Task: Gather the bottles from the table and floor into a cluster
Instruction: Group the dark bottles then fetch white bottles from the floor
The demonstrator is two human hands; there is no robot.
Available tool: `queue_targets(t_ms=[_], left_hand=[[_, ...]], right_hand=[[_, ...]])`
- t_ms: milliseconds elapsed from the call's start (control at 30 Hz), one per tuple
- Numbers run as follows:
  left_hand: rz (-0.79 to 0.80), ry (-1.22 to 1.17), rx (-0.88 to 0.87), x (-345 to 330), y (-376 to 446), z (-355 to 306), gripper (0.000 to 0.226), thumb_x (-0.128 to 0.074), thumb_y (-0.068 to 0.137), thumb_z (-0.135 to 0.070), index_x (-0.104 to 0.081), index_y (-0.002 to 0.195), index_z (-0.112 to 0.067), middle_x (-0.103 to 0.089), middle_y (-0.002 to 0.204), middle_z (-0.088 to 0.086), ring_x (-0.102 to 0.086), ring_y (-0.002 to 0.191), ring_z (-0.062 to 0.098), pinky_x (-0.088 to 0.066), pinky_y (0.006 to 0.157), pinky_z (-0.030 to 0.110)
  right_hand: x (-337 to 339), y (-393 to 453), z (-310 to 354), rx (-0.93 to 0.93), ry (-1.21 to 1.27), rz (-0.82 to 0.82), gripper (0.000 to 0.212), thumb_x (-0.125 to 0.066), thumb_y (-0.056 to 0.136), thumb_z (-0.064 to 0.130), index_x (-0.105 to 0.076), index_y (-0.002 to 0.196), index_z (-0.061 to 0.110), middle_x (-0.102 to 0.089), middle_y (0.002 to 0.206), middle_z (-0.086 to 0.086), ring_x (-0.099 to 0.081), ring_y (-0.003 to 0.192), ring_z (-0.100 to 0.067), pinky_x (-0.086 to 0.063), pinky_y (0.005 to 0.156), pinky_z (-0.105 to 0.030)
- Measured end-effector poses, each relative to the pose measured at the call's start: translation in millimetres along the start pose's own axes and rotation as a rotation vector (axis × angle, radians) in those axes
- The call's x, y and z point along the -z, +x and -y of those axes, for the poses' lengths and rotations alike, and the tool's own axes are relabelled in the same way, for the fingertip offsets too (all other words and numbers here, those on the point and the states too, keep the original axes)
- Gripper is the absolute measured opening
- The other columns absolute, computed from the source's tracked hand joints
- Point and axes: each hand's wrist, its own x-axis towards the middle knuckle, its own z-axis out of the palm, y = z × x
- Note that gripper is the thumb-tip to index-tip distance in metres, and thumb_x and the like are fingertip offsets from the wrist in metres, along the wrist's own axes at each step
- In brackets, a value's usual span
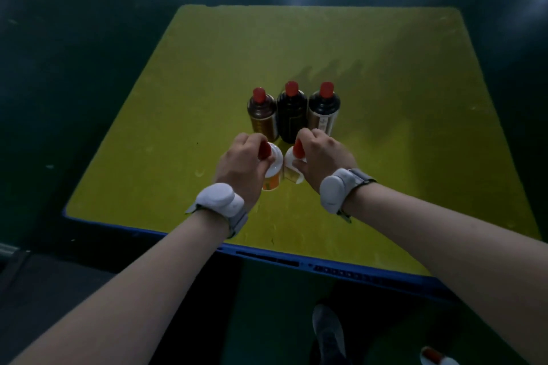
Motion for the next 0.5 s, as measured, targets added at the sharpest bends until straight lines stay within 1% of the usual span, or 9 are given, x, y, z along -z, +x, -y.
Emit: queue_targets(t_ms=[33,100,133,233,300,367,433,500], left_hand=[[0.0,0.0,0.007,-5,8,3,0.029,-0.075,0.093,-0.027,-0.066,0.117,-0.013,-0.064,0.107,0.004,-0.063,0.089,0.024,-0.051,0.071,0.033],[0.002,-0.007,0.024,-15,23,10,0.03,-0.074,0.093,-0.027,-0.065,0.119,-0.014,-0.064,0.108,0.004,-0.064,0.089,0.025,-0.055,0.073,0.037],[-0.007,-0.007,0.034,-19,28,12,0.03,-0.073,0.094,-0.027,-0.065,0.12,-0.014,-0.064,0.109,0.004,-0.064,0.089,0.025,-0.056,0.073,0.039],[-0.043,-0.002,0.073,-30,46,19,0.03,-0.073,0.094,-0.027,-0.064,0.121,-0.016,-0.063,0.11,0.003,-0.064,0.09,0.025,-0.056,0.071,0.037],[-0.057,-0.006,0.088,-30,52,22,0.03,-0.072,0.095,-0.028,-0.064,0.122,-0.018,-0.063,0.112,0.002,-0.065,0.092,0.025,-0.055,0.071,0.036],[-0.056,-0.017,0.091,-28,57,24,0.03,-0.072,0.095,-0.026,-0.064,0.122,-0.017,-0.064,0.114,0.004,-0.066,0.093,0.028,-0.058,0.073,0.04],[-0.055,-0.015,0.079,-27,61,25,0.031,-0.072,0.095,-0.023,-0.064,0.124,-0.015,-0.064,0.116,0.005,-0.066,0.094,0.029,-0.058,0.075,0.042],[-0.056,-0.006,0.066,-27,63,23,0.033,-0.072,0.095,-0.02,-0.063,0.126,-0.014,-0.065,0.117,0.006,-0.066,0.094,0.029,-0.055,0.074,0.037]], right_hand=[[-4,10,-3,-0.006,0.004,0.009,0.029,-0.074,0.09,0.021,-0.055,0.108,0.01,-0.061,0.104,-0.009,-0.064,0.088,-0.032,-0.044,0.062,-0.033],[-16,30,-10,-0.009,0.015,0.015,0.028,-0.074,0.09,0.019,-0.055,0.106,0.01,-0.061,0.102,-0.009,-0.064,0.087,-0.031,-0.039,0.062,-0.03],[-20,37,-13,-0.006,0.022,0.017,0.027,-0.075,0.089,0.019,-0.054,0.106,0.01,-0.061,0.101,-0.009,-0.064,0.086,-0.031,-0.039,0.062,-0.031],[-30,61,-20,0.003,0.031,0.037,0.029,-0.076,0.088,0.019,-0.054,0.105,0.01,-0.061,0.101,-0.01,-0.063,0.087,-0.033,-0.049,0.064,-0.035],[-31,69,-21,0.018,0.032,0.034,0.029,-0.076,0.088,0.017,-0.053,0.105,0.01,-0.06,0.101,-0.011,-0.063,0.087,-0.034,-0.047,0.064,-0.035],[-33,75,-21,0.031,0.035,0.029,0.028,-0.075,0.088,0.014,-0.053,0.105,0.009,-0.061,0.101,-0.012,-0.063,0.087,-0.035,-0.045,0.064,-0.034],[-35,80,-19,0.047,0.032,0.03,0.027,-0.073,0.087,0.009,-0.053,0.104,0.009,-0.061,0.1,-0.012,-0.062,0.087,-0.035,-0.045,0.064,-0.034],[-37,81,-18,0.068,0.031,0.031,0.026,-0.071,0.087,0.003,-0.052,0.104,0.009,-0.061,0.1,-0.013,-0.061,0.086,-0.035,-0.044,0.064,-0.035]])
